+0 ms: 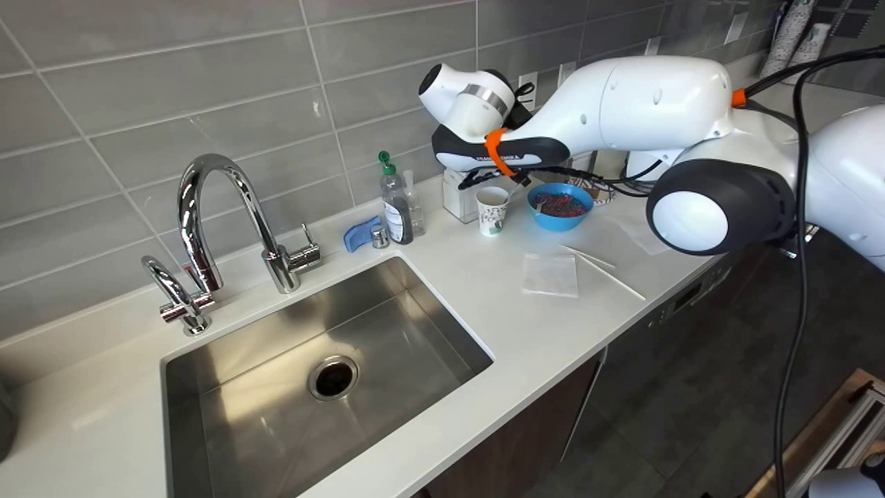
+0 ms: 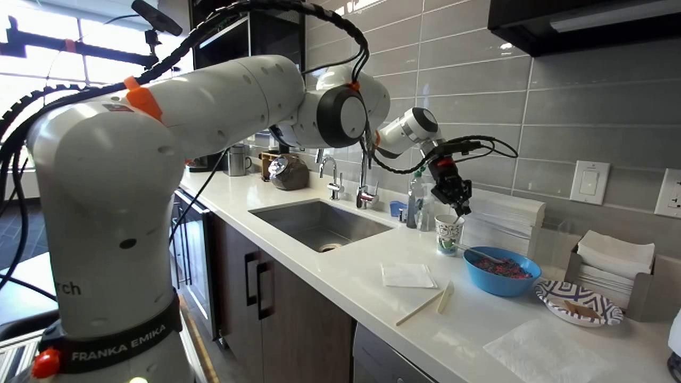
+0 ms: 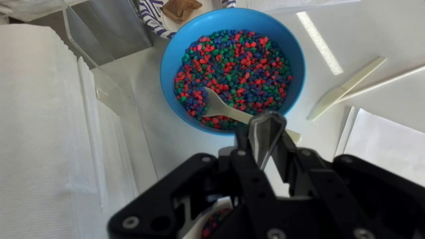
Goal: Put the spoon in the cup
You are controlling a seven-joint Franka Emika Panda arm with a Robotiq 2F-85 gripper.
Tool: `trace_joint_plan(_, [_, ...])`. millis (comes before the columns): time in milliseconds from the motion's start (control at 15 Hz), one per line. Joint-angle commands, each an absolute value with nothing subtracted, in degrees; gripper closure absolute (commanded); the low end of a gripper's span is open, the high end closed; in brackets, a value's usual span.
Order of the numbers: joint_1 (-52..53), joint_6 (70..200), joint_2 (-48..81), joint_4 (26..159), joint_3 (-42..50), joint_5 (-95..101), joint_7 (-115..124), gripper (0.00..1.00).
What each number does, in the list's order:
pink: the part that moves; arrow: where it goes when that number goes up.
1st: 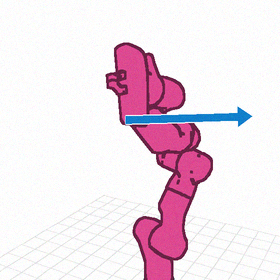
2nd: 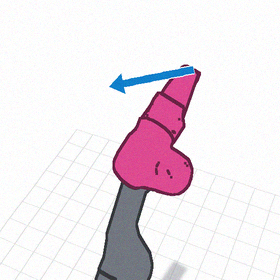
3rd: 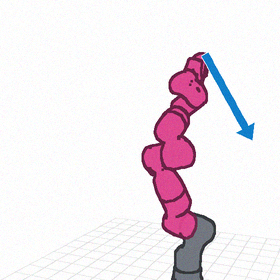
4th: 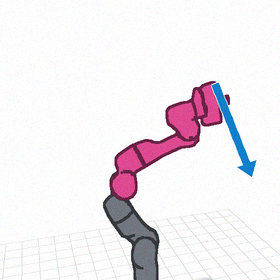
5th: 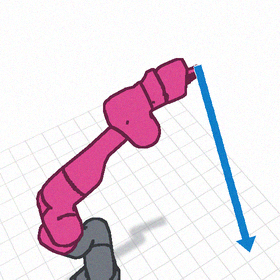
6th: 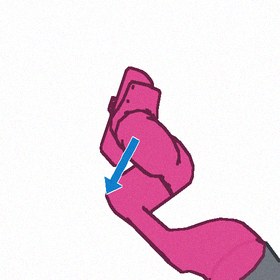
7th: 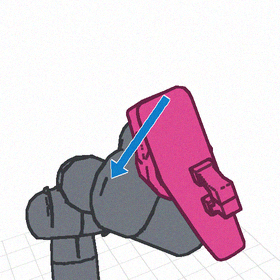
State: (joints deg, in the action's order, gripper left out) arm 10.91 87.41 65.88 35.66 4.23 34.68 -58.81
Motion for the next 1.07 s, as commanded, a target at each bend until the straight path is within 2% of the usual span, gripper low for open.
trace_joint_plan(0, [10.9, 85.3, 68.1, 31.9, 4.1, 34.1, -61.3, 0.94])
trace_joint_plan(133, [10.9, 85.3, 68.1, 31.7, 4.2, 34.2, -61.5, 0.94])
trace_joint_plan(200, [11.0, 85.2, 68.2, 31.6, 4.3, 34.2, -61.4, 0.7])
trace_joint_plan(267, [11.0, 85.2, 68.2, 31.5, 4.3, 34.3, -61.4, 0.51])
trace_joint_plan(667, [11.1, 85.1, 68.5, 31.1, 4.4, 34.3, -61.2, 0.07])
trace_joint_plan(733, [11.1, 84.6, 68.4, 31.1, 4.2, 34.0, -61.1, 0.01])
trace_joint_plan(1000, [11.1, 80.4, 66.6, 30.1, 2.6, 31.2, -59.5, 0.0])
